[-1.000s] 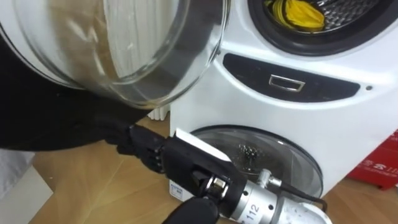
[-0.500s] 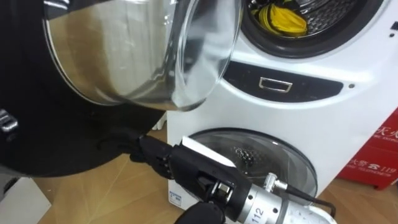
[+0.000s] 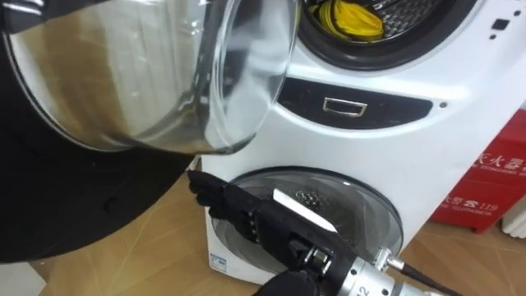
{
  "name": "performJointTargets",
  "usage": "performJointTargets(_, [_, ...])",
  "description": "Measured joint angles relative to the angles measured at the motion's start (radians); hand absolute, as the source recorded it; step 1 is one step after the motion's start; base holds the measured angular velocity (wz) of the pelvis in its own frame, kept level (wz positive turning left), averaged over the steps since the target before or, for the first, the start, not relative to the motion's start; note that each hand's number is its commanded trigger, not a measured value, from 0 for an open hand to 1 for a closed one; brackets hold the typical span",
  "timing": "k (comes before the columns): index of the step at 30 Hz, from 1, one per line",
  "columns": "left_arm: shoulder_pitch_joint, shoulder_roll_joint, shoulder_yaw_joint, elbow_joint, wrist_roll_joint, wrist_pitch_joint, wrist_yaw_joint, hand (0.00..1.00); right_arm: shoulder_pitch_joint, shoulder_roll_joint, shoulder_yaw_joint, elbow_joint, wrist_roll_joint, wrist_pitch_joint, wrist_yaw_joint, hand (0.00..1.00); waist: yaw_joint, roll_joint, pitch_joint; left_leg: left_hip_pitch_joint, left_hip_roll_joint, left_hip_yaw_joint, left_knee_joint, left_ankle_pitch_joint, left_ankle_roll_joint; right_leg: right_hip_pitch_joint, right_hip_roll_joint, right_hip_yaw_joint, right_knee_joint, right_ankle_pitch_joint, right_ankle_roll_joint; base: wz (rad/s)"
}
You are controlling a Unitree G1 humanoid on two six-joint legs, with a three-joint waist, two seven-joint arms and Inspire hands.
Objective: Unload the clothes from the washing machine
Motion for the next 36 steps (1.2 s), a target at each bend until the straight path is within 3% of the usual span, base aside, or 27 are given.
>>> performJointTargets(8, [0.013, 0.004, 0.074, -0.011, 0.001, 0.014, 0.005, 0.00, 0.009, -0.027, -0.130, 0.111, -0.230, 0.021, -0.063, 0.00, -0.027, -0.014, -0.0017, -0.001, -0.002, -0.001, 0.003, 0.000, 0.000, 0.001, -0.003, -0.003, 0.000, 0.000, 0.002, 0.00])
performJointTargets(14, [0.019, 0.003, 0.128, -0.011, 0.001, 0.015, 0.023, 0.00, 0.013, -0.031, -0.280, 0.106, -0.298, 0.027, -0.168, 0.00, -0.055, -0.024, -0.0070, 0.001, -0.003, 0.000, 0.006, 0.000, 0.000, 0.002, -0.003, 0.002, 0.000, -0.001, 0.003, -0.02])
performJointTargets(16, [0.019, 0.002, 0.136, -0.012, 0.000, 0.016, 0.023, 0.00, 0.013, -0.031, -0.308, 0.106, -0.311, 0.027, -0.200, 0.00, -0.055, -0.026, -0.0046, 0.009, -0.003, 0.000, 0.006, 0.000, 0.000, 0.006, -0.002, 0.007, 0.001, -0.001, 0.003, -0.08])
performJointTargets(18, [0.019, 0.002, 0.137, -0.012, 0.000, 0.016, 0.027, 0.00, 0.012, -0.031, -0.322, 0.105, -0.314, 0.027, -0.228, 0.00, -0.056, -0.033, -0.0068, 0.013, -0.003, 0.001, 0.006, 0.000, 0.000, 0.008, -0.001, 0.013, 0.002, -0.001, 0.003, -0.10])
performJointTargets(20, [0.018, 0.001, 0.137, -0.013, 0.000, 0.015, 0.034, 0.00, -0.006, -0.028, -0.334, 0.105, -0.302, 0.027, -0.258, 0.00, -0.054, -0.031, -0.0026, 0.016, -0.003, 0.004, 0.005, 0.000, 0.000, 0.007, 0.001, 0.022, 0.002, -0.001, 0.003, -0.10])
performJointTargets(29, [0.055, -0.012, 0.137, -0.013, 0.003, 0.017, 0.060, 0.00, -0.103, -0.025, -0.347, 0.103, -0.242, 0.025, -0.416, 0.00, -0.050, -0.026, -0.0005, 0.015, -0.002, 0.006, 0.004, 0.000, 0.000, 0.008, 0.004, 0.023, -0.001, -0.001, 0.003, 0.00])
performJointTargets(36, [0.068, -0.014, 0.137, -0.005, 0.020, 0.037, 0.059, 0.00, -0.129, -0.021, -0.348, 0.103, -0.167, 0.025, -0.444, 0.00, -0.051, -0.013, 0.0035, 0.015, -0.002, -0.002, 0.005, 0.000, 0.000, 0.010, 0.003, 0.018, -0.001, -0.001, 0.003, 0.02])
